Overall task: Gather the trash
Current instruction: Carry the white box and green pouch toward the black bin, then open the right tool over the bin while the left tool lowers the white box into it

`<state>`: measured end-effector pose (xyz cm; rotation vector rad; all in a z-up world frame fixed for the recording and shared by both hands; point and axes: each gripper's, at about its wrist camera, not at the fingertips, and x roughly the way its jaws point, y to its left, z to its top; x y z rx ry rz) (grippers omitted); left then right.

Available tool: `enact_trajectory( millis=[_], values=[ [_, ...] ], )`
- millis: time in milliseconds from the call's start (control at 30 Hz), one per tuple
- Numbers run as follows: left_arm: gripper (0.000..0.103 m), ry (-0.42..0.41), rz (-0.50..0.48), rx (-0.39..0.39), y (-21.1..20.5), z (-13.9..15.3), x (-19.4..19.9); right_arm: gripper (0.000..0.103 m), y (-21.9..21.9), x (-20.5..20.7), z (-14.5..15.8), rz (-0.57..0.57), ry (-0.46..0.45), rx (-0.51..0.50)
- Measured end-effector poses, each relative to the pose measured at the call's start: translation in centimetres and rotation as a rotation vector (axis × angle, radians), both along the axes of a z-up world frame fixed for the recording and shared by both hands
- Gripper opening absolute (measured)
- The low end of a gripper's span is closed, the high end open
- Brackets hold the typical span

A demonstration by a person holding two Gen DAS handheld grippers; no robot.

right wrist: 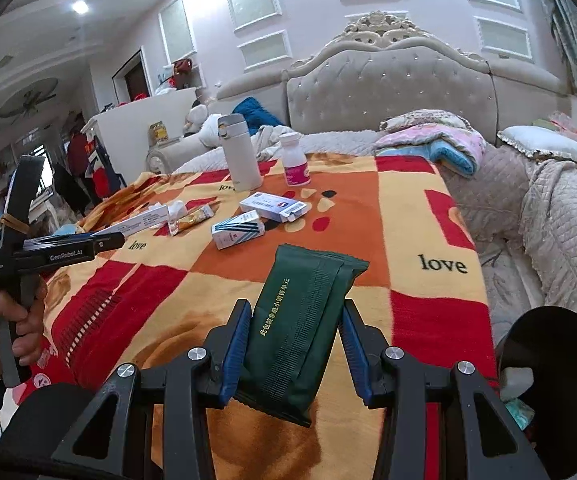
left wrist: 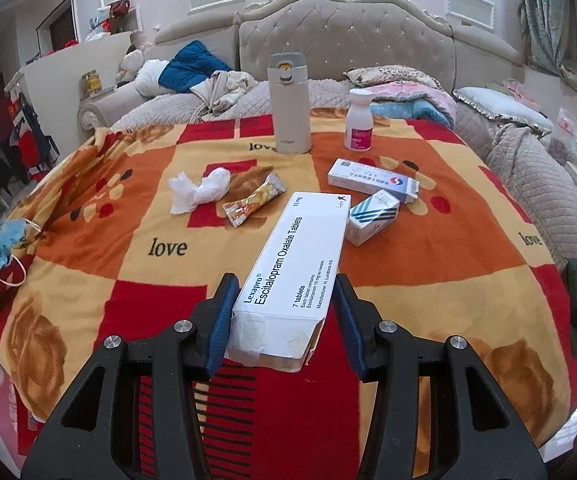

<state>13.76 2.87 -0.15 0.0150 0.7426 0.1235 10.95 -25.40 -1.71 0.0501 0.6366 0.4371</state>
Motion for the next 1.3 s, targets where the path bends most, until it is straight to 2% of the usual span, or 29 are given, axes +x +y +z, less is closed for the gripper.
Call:
enact_trajectory(
  millis=[400,700,800,1100,1300],
  values=[
    [0.046,-0.03,-0.067,0.005,-4.6,2.1,-0.3,0.043,-3.9,-1.0,0.8,-0.088,-0.01,0.027],
    [0.046,-0.047,-0.236,-0.021,-13.6,3.0,0.3,0.043,-8.9,-2.0,1.0,-0.24,-0.004,0.055],
    [0.046,-0.042,-0.313,-0.039,-17.1,2.4,0.6,0.043,-11.2,-2.5,0.7,-0.312,0.005,0.056],
    [0.046,-0.011,-0.564,-0.03,-28.5,-1.1,2.2,0.043,-20.1,-4.1,-1.1,-0.573,0.102,0.075],
    [0.046,0.053,-0.687,-0.078,-33.6,-3.9,3.8,0.043,-22.7,-4.6,-2.1,-0.62,0.147,0.045]
  ],
)
